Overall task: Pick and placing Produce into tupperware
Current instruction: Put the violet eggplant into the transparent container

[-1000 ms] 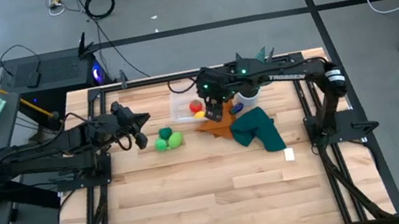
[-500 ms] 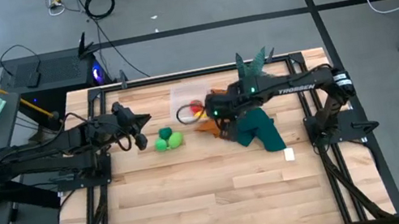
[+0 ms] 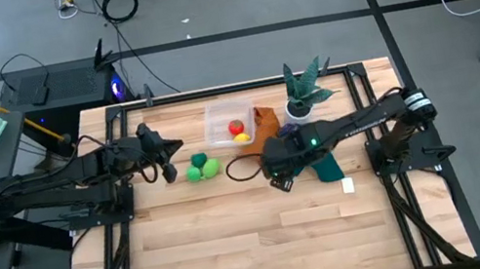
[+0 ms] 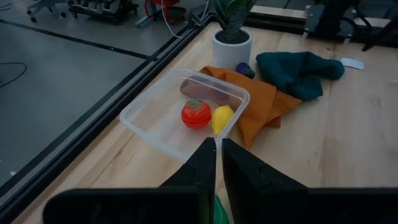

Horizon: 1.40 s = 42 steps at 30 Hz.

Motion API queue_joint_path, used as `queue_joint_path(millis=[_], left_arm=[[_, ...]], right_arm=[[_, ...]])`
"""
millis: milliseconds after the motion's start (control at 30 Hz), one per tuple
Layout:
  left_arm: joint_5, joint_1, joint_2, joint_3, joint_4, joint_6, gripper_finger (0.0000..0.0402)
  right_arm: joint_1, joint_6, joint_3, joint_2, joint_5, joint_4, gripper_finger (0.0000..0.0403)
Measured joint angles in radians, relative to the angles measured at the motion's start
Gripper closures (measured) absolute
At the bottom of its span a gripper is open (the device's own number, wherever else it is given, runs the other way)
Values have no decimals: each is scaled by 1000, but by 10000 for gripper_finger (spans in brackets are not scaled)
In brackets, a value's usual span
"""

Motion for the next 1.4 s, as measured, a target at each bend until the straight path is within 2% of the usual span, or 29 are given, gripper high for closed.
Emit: queue_joint_path(millis=[300, 433, 533, 633, 767, 867, 1133, 1267, 1400], left_arm=[[41, 0, 0, 0, -2, 3, 376], [45, 0, 0, 0, -2, 3, 372], [44, 0, 0, 0, -2, 10, 368], [44, 0, 0, 0, -2, 26, 367], [44, 0, 0, 0, -2, 29, 366], [44, 0, 0, 0, -2, 29, 368], [44, 0, 0, 0, -5, 29, 372], [44, 0, 0, 0, -6, 50, 365], [44, 0, 0, 0, -10, 53, 361]], right_arm=[[116, 444, -79, -5, 224, 15, 147], [162, 709, -137, -5, 341, 38, 147], [174, 913, -175, -5, 437, 94, 147], [166, 1045, -217, -5, 519, 224, 147], [132, 1036, -245, 5, 526, 374, 147], [117, 1043, -247, 33, 510, 377, 147], [108, 1280, -247, 167, 565, 390, 158], [67, 1276, -247, 221, 572, 478, 164], [28, 1246, -247, 238, 576, 484, 165]])
